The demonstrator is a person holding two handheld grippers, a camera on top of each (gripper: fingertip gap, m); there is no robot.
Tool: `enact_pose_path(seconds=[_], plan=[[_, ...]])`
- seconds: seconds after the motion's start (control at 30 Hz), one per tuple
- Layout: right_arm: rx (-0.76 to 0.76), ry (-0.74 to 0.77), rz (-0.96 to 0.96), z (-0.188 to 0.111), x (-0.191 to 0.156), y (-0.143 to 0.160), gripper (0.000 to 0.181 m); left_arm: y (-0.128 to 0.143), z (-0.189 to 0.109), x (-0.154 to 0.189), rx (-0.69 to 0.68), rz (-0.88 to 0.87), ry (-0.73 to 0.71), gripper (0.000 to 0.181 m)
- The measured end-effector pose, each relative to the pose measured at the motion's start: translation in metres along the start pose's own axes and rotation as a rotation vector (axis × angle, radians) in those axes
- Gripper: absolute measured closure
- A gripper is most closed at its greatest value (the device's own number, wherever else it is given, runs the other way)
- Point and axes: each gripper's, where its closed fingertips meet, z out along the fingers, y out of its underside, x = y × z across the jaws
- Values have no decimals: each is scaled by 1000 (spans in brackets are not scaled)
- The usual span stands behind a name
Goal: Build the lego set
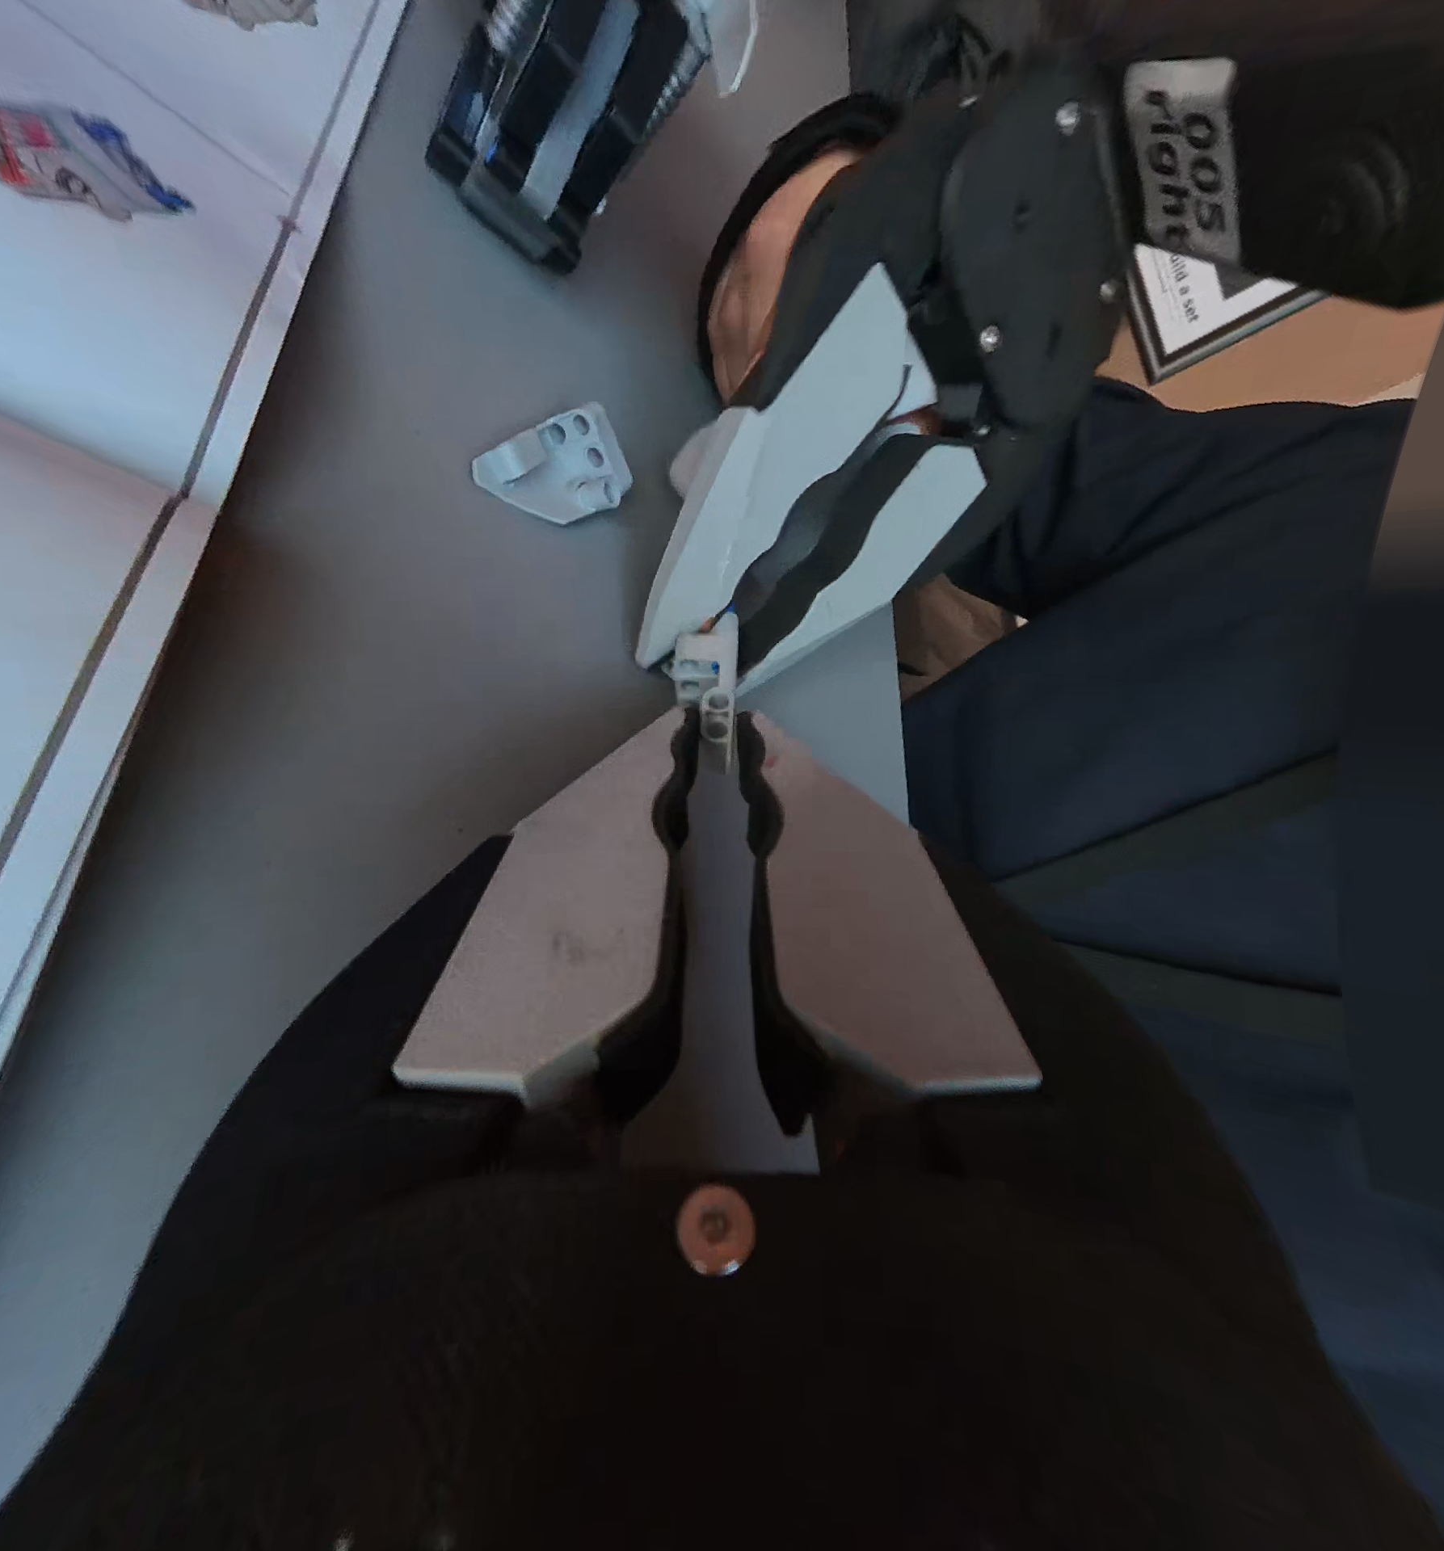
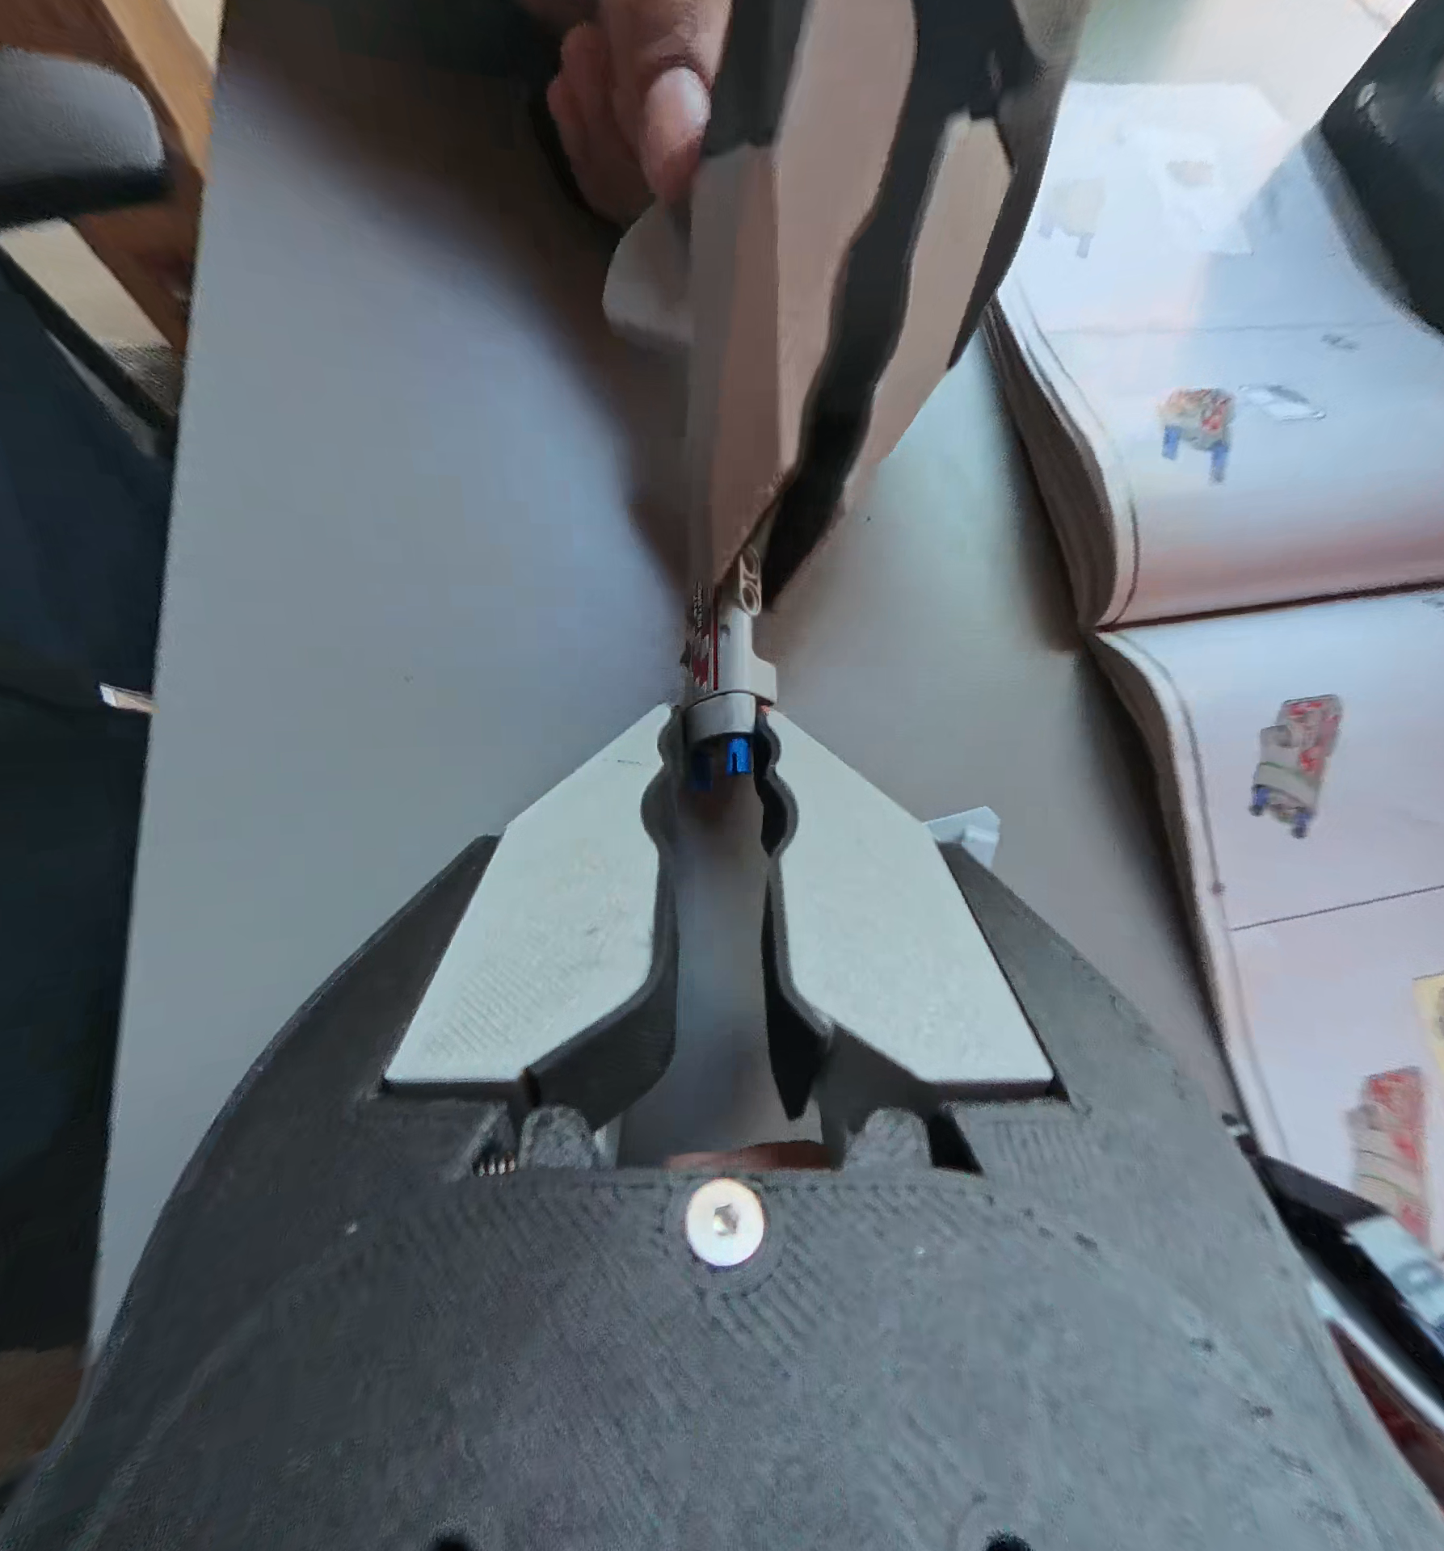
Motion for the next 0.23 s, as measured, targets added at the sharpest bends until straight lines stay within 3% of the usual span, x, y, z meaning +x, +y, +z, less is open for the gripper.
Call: enact_pose_path(seconds=[0.03,0.1,0.23], plan=[[5,-30,46,-1,-1,0,169,-3,-2,0,24,40,-21,167],[23,-95,141,-3,-3,-2,169,-5,-8,1,52,179,-94,145],[83,-221,300,-10,-8,-9,169,5,-8,9,2,591,-269,142]])
